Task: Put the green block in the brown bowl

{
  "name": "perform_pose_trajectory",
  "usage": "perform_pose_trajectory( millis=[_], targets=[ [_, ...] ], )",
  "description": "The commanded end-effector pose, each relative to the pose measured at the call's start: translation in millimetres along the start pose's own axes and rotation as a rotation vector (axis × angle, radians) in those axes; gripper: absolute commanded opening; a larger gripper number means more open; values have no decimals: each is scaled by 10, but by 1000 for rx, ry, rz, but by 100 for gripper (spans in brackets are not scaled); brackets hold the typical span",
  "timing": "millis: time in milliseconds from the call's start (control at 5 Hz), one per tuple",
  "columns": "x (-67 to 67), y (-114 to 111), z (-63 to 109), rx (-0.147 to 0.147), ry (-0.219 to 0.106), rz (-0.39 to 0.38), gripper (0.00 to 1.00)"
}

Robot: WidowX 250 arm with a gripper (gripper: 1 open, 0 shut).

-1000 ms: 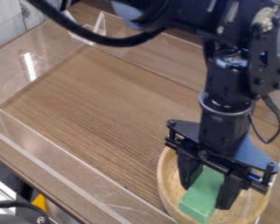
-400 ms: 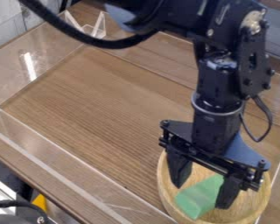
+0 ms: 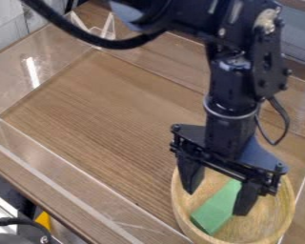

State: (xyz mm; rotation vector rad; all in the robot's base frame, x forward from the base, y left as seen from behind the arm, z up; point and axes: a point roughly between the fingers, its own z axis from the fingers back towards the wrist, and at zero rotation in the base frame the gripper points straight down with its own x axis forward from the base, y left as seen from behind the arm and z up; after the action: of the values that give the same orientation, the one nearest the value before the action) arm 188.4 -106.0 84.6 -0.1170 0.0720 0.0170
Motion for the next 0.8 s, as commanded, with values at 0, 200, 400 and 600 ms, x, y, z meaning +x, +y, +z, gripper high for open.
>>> perform_pose_trajectory(
  millis=[0, 200, 400, 600],
  targets=[
    [78, 34, 76, -3, -47, 15, 100],
    [109, 69, 107, -1, -65, 28, 100],
    [129, 99, 137, -3, -76, 43, 100],
    [151, 130, 161, -5, -84, 62, 100]
  ],
)
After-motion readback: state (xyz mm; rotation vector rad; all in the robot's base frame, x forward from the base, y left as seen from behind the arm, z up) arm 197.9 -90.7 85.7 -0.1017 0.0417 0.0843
